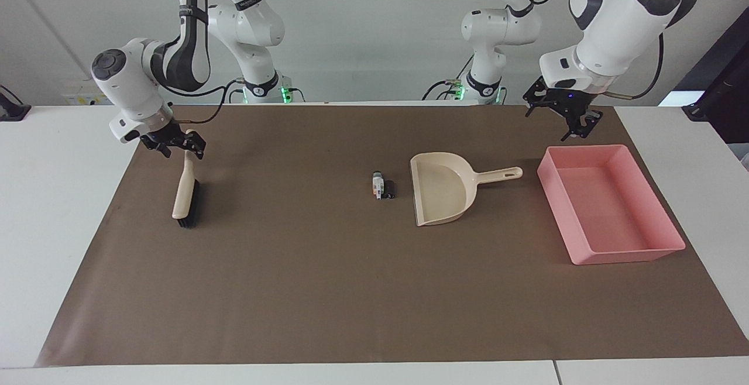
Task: Clean e-waste and dump in bin
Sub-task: 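Grasp the dustpan handle with the left gripper while the right gripper reaches the brush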
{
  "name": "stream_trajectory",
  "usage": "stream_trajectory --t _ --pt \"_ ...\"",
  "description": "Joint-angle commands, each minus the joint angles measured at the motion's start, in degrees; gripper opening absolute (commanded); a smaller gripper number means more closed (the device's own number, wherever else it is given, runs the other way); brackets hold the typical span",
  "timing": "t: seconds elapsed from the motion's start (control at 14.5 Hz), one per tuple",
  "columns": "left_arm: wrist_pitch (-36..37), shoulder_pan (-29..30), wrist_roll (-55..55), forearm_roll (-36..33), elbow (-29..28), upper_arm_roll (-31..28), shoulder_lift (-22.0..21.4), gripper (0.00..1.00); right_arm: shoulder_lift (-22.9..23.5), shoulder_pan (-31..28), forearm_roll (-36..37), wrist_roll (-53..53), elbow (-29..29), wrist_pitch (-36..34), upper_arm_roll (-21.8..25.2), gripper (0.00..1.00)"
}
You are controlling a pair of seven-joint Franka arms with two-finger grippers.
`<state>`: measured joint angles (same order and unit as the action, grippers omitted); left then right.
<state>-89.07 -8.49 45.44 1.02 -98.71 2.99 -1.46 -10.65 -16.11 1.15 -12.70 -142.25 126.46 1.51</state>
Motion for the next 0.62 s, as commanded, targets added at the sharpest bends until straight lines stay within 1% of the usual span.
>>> stream_trajectory --t 0.0,0.07,0.14,0.21,0.34,0.41,0.55 --pt "-7.24 -2.66 8.41 -0.67 -7.62 -0.35 -2.14 0.88 -0.51 -1.55 -0.88 -4.60 -1.63 1.95 -0.19 1.00" --pt "-9.61 -3.63 11.39 -0.93 -9.29 -0.44 -2.06 0.89 -0.51 -1.99 -0.79 -4.96 -1.72 1.95 -0.19 0.99" --pt "-11.54 -3.90 12.99 -1.37 -10.96 -0.44 -1.97 0.90 -0.51 -2.00 -0.88 -4.96 -2.07 1.95 -0.19 0.95" --pt "-13.48 -4.17 14.23 -3.64 -12.63 -0.44 -1.97 0.90 -0.60 -2.00 -0.88 -4.88 -2.33 1.95 -0.28 0.93" --pt "-19.70 -6.01 14.94 -6.90 -17.54 -0.44 -2.23 0.90 -0.68 -2.00 -0.88 -4.88 -2.42 1.86 -0.28 0.88" --pt "-23.57 -6.10 14.94 -7.17 -21.31 -0.44 -2.58 0.90 -0.77 -2.00 -0.88 -4.70 -2.60 1.77 -0.28 0.86" --pt "-28.94 -6.89 14.24 -9.97 -24.67 -0.44 -2.41 0.90 -0.77 -2.00 -0.88 -4.61 -2.69 1.68 -0.28 0.79"
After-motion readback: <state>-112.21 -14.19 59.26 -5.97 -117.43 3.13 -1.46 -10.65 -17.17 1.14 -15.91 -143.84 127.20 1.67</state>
